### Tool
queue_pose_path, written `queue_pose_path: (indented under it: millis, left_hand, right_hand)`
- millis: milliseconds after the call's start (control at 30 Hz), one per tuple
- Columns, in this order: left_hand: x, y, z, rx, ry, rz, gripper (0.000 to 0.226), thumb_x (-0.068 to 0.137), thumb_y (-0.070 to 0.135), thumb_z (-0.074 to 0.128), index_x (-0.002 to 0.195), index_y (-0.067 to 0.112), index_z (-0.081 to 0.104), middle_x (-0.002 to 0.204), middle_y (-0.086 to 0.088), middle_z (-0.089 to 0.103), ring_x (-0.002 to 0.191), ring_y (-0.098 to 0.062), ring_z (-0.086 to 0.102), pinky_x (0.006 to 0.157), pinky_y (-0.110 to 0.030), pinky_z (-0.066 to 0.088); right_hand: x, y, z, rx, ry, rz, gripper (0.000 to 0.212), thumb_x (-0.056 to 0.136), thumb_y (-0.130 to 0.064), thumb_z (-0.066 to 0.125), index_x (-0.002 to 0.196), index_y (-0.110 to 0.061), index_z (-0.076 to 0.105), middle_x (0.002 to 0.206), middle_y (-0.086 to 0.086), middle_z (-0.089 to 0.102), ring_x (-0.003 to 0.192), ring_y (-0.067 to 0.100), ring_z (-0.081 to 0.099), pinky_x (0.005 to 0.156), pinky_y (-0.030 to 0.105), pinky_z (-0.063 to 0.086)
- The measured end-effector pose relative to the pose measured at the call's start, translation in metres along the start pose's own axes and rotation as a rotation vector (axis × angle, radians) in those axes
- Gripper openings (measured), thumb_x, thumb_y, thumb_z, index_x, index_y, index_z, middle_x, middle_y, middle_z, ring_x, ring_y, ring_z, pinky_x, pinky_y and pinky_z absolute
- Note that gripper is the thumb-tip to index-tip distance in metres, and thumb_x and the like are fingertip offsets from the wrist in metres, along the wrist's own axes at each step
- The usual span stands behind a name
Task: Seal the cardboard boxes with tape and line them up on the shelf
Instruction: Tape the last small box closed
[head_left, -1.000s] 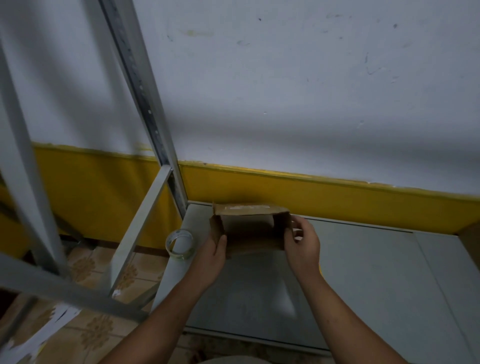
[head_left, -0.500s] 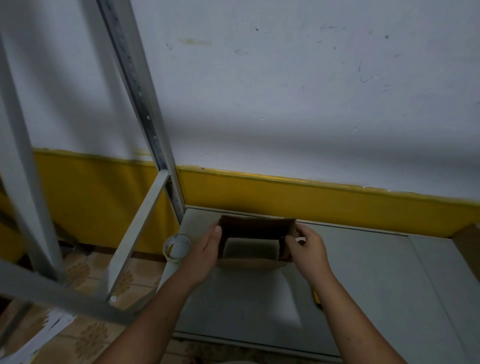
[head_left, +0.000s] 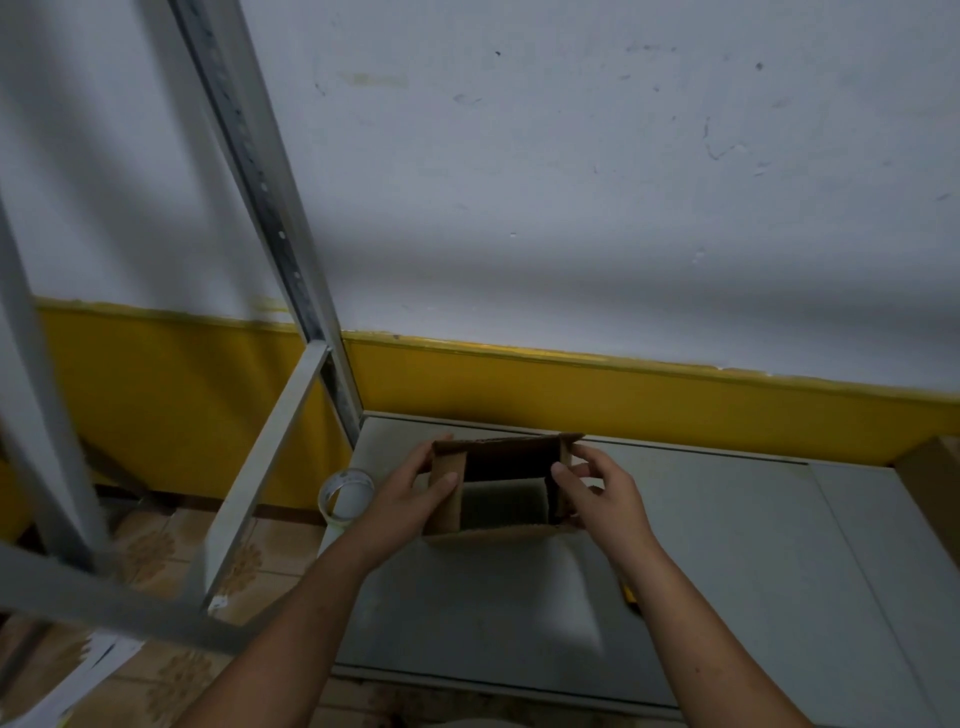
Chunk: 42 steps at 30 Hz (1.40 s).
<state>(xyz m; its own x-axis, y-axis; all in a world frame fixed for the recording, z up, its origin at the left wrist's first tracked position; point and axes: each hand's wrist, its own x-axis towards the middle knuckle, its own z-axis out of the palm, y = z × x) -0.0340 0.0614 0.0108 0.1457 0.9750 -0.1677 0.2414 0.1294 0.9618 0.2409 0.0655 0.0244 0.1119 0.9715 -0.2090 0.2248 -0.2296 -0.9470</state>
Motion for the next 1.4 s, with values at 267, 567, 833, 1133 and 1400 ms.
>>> queue_pose_path:
  millis: [267, 567, 833, 1133, 1400]
  left_hand:
    - [0.003, -0.002, 0.003, 0.052, 0.144, 0.128, 0.031, 0.107, 0.025, 0.059, 0.133, 0.041, 0.057, 0.126, 0.037, 0.058, 0.123, 0.014, 0.052, 0.087, -0.012, 0.052]
    - [0.015, -0.013, -0.005, -0.002, 0.224, 0.218, 0.02, 0.106, 0.012, 0.061, 0.12, 0.023, 0.07, 0.119, 0.011, 0.071, 0.119, -0.009, 0.064, 0.099, -0.03, 0.055]
    - [0.011, -0.008, -0.002, 0.042, 0.091, 0.156, 0.023, 0.108, 0.017, 0.059, 0.124, 0.029, 0.069, 0.122, 0.024, 0.064, 0.115, 0.002, 0.06, 0.089, -0.023, 0.056]
    - [0.008, -0.015, -0.012, -0.186, 0.005, -0.026, 0.025, 0.1, 0.019, 0.051, 0.101, 0.026, 0.075, 0.132, 0.009, 0.064, 0.122, -0.018, 0.06, 0.093, -0.038, 0.053]
    - [0.0, -0.034, -0.005, 0.04, 0.029, 0.179, 0.009, 0.104, 0.019, 0.066, 0.11, 0.025, 0.064, 0.119, 0.008, 0.064, 0.115, -0.014, 0.061, 0.095, -0.033, 0.05]
  right_hand:
    - [0.001, 0.007, -0.005, -0.128, -0.035, -0.082, 0.038, 0.097, -0.021, 0.071, 0.133, -0.028, 0.066, 0.116, -0.001, 0.069, 0.096, 0.024, 0.071, 0.078, 0.04, 0.063]
    - [-0.013, 0.011, -0.014, -0.31, -0.198, -0.353, 0.04, 0.081, -0.019, 0.088, 0.113, -0.039, 0.075, 0.112, -0.016, 0.067, 0.1, 0.008, 0.066, 0.088, 0.032, 0.056]
    - [-0.004, 0.012, -0.002, -0.625, -0.365, -0.469, 0.033, 0.094, -0.029, 0.072, 0.127, -0.032, 0.07, 0.118, -0.019, 0.056, 0.11, 0.0, 0.053, 0.091, 0.008, 0.038]
    - [0.003, 0.019, -0.006, -0.218, -0.083, -0.238, 0.014, 0.092, -0.015, 0.076, 0.1, -0.026, 0.075, 0.071, -0.015, 0.064, 0.067, 0.001, 0.058, 0.065, 0.016, 0.046]
    - [0.007, 0.034, 0.003, -0.025, 0.031, -0.083, 0.035, 0.085, -0.019, 0.084, 0.114, -0.025, 0.064, 0.097, 0.0, 0.064, 0.076, 0.013, 0.059, 0.068, 0.03, 0.053]
